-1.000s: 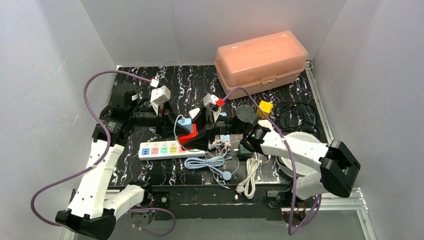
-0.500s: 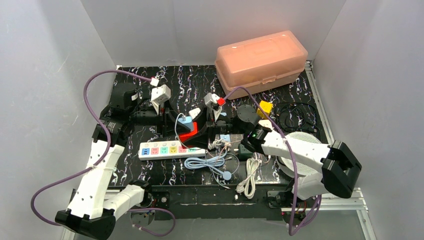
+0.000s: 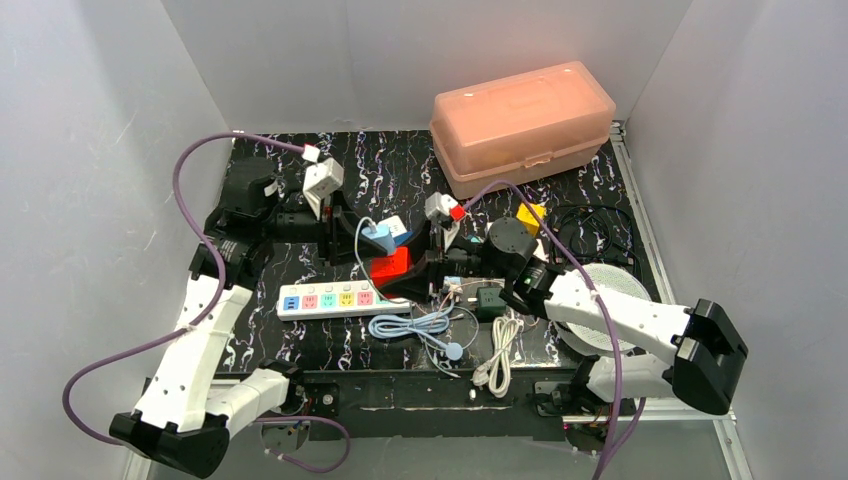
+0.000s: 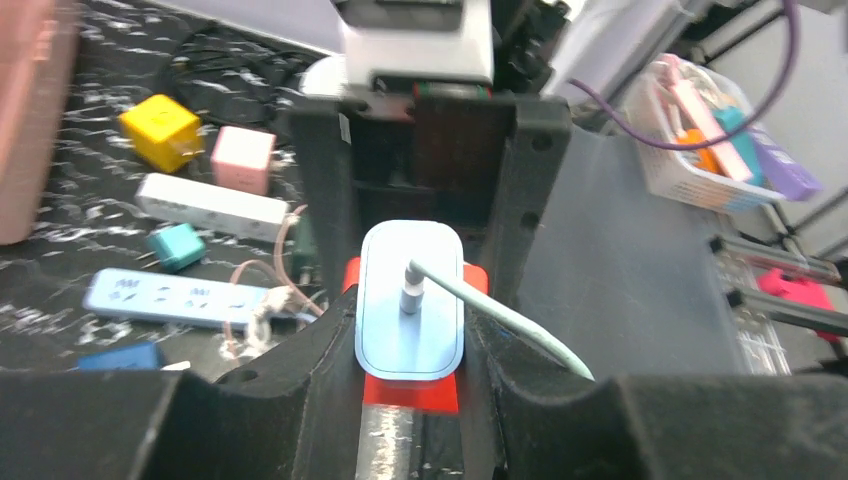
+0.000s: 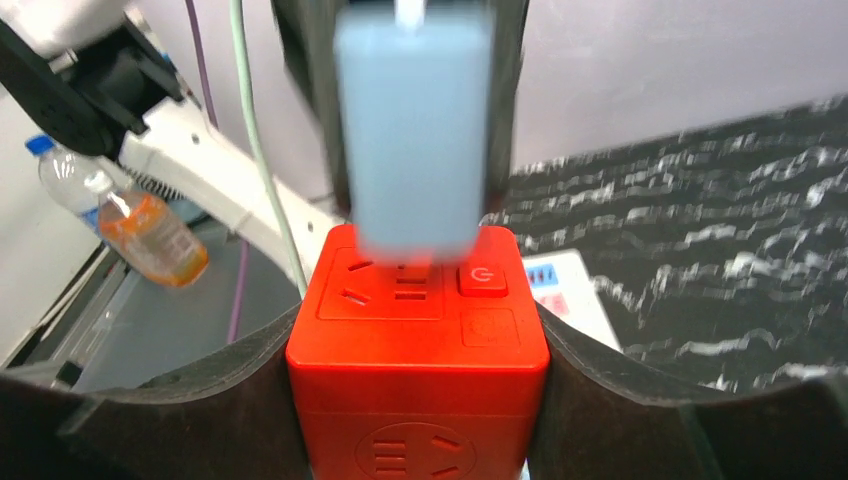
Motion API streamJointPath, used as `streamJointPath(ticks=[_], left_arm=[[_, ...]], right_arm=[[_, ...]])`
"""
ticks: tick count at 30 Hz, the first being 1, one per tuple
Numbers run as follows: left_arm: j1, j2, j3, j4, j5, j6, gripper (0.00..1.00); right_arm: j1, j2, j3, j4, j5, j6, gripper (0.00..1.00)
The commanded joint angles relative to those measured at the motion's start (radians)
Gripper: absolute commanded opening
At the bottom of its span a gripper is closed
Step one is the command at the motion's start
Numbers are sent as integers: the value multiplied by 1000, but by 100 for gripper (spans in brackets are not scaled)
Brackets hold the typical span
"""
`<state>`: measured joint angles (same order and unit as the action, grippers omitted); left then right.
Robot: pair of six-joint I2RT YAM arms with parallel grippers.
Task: Pull the plug off the socket
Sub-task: Remove the plug from the socket, then place the plug at the center of the board.
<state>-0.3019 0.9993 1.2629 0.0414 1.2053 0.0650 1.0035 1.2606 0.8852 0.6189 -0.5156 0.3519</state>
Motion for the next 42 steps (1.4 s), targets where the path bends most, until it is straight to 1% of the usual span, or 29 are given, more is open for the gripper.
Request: streamJointPath(ticks=[1, 3, 7, 12, 15, 17, 20, 23, 25, 29, 33, 37, 40, 42], left_arm=[[32, -29, 54, 147, 16, -57, 0], [31, -33, 52, 169, 14, -98, 0], [32, -42, 45, 201, 11, -124, 0], [31, -43, 59, 210, 11, -128, 0], [32, -46, 63, 208, 3, -122, 0], [31, -45, 59, 190, -3, -106, 0], [31, -48, 47, 141, -5, -74, 0], [32, -49, 30, 58, 21, 8, 0], [31, -50, 2, 45, 33, 26, 0], [13, -32, -54, 19, 27, 47, 0], [-53, 1, -85, -107, -33, 147, 0], [-150, 36, -136, -158, -115, 204, 0], [-239, 112, -123, -229, -177, 263, 0], [-298, 172, -112, -264, -221, 331, 0]], right_arm=[[-7, -41, -82, -54, 3, -7, 1], [-4, -46, -98, -33, 23, 0, 1], [0, -40, -104, -27, 28, 1, 1], [0, -51, -88, -77, 51, -25, 1], [-32, -99, -65, -190, 157, -69, 1], [-94, -151, -69, -254, 191, -53, 1], [-222, -243, -90, -350, 225, -5, 1], [-317, -312, -81, -563, 346, 27, 1], [-370, -324, -72, -699, 430, 60, 1], [-446, -310, -53, -882, 524, 124, 1], [-497, -281, -44, -973, 581, 165, 1], [-514, -236, -11, -1038, 645, 177, 1], [-524, -204, 15, -1060, 645, 175, 1], [-527, -185, 27, -1072, 654, 174, 1]])
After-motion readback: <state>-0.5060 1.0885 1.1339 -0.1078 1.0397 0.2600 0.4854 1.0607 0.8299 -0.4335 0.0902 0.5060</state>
